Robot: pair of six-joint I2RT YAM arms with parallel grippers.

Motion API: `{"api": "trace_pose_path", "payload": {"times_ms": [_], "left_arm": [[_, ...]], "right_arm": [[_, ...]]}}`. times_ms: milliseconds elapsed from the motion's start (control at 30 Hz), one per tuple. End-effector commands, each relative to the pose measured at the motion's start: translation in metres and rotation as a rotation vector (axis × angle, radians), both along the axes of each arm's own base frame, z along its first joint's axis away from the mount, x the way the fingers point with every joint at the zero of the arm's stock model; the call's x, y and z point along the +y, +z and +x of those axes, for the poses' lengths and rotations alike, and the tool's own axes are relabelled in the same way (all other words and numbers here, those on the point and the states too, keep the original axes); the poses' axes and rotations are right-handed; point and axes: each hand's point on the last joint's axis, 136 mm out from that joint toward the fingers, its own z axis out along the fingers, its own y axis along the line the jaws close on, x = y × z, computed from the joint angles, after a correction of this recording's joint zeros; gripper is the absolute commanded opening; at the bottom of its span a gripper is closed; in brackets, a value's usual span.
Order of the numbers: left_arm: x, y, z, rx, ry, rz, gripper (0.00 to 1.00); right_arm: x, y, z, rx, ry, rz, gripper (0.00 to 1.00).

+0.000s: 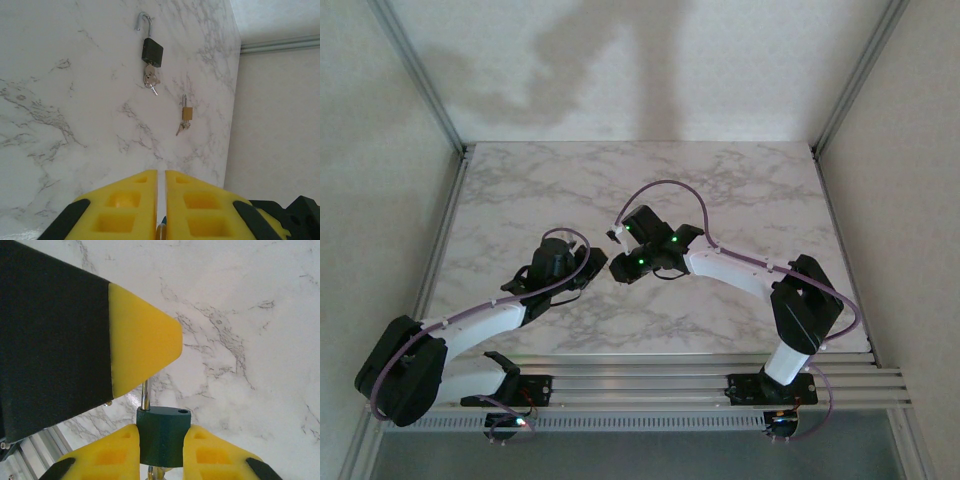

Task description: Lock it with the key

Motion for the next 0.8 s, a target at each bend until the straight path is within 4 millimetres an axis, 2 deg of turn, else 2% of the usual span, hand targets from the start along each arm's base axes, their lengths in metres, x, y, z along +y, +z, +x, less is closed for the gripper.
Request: {"api": "trace_pose_path", "payload": {"times_ms": [0,133,300,767], "left_arm": [[-0.0002,0.0051,0.0017,-0.021,0.011,-0.002,0.11],[0.0001,0.0040,0.0016,-0.018,0.013,0.001,0.12],[0.0001,0.0042,0.0020,-0.019,0.012,0.004,0.00],[0.0046,0.0048,0.0010,-0.024,0.033,0.004,0.00]], "right_arm": [[0.0019,0.0121,-0.0011,-0.004,0.004,0.045,0.19],[0.0019,0.0113,-0.0012,-0.002,0.005,0.044,0.19],[0.0022,0.0108,-0.0016,0.002,0.005,0.044,0.19],[0.0022,0.0111,-0.0013,-0.001,0.006,0.046,0.22]]}}
